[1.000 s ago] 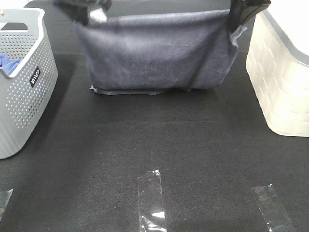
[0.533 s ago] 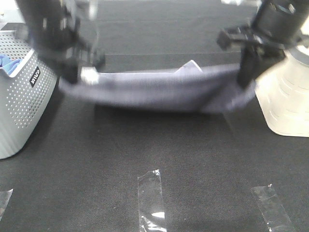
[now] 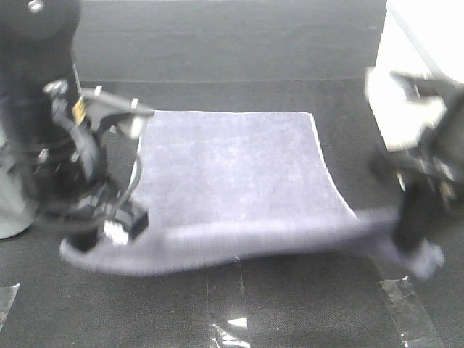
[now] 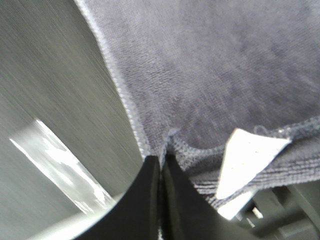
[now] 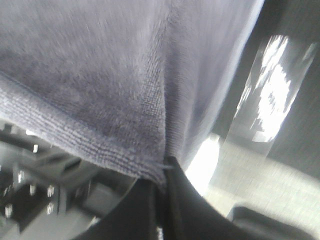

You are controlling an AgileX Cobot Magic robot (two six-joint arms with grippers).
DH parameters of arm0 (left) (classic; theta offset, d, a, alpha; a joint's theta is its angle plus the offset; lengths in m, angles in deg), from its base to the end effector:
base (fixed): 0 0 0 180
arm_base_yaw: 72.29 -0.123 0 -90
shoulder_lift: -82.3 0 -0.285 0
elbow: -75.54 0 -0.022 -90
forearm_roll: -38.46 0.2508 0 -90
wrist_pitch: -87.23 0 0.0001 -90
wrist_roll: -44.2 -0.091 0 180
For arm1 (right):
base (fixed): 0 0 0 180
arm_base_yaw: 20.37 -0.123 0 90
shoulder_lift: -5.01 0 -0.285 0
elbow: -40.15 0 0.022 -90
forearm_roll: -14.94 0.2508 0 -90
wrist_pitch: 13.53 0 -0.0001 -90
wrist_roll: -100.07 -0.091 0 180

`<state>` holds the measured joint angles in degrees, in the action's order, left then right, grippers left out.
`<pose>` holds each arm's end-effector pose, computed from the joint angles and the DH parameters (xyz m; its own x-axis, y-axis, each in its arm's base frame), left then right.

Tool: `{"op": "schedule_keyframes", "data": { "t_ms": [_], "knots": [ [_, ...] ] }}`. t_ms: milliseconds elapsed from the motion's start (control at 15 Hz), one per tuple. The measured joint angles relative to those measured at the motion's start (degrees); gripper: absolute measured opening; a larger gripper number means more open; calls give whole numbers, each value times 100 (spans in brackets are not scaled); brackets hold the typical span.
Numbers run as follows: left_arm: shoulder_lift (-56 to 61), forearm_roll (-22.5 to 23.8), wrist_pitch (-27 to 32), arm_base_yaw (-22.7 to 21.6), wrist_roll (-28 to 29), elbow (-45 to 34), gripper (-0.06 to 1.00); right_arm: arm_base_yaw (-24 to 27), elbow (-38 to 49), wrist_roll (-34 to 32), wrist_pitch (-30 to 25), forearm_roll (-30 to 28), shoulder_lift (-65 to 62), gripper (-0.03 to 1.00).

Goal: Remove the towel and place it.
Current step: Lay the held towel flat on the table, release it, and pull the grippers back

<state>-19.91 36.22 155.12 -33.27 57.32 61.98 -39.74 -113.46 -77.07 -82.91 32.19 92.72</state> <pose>0.2231 -0.1850 0.2216 -0.9038 0.4220 0.0704 0.4218 0.9065 -0.0197 0.2015 0.0976 0.2381 -0.9589 -0.2771 0.0616 -0.2507 0.9285 0.2741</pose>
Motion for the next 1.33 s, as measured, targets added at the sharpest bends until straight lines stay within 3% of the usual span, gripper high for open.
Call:
{"op": "schedule_keyframes", "data": {
  "t_ms": [400,733,800,933,1200,1267,1333],
  "knots": [
    [676,-647,-97,951,510,-1192,0,0,1278,0,0,481,-842,0],
    [859,-922,-17,2028,1031,-1329,0,0,1879,0,-11,487,-1553,0],
    [859,-922,-17,2028,1031,-1329,0,0,1879,0,-11,487,-1553,0],
    [859,-968,0,2447,1306,-1329,0,0,2057,-6,-11,493,-1868,0],
    [859,-974,0,2504,1662,-1398,0,0,2252,-6,-17,584,-2063,0],
    [859,-974,11,2504,1770,-1398,5,0,2252,-6,-11,584,-2068,2],
    [859,-974,57,2504,1822,-1398,15,0,2252,-6,-11,544,-2068,13]
  ]
}}
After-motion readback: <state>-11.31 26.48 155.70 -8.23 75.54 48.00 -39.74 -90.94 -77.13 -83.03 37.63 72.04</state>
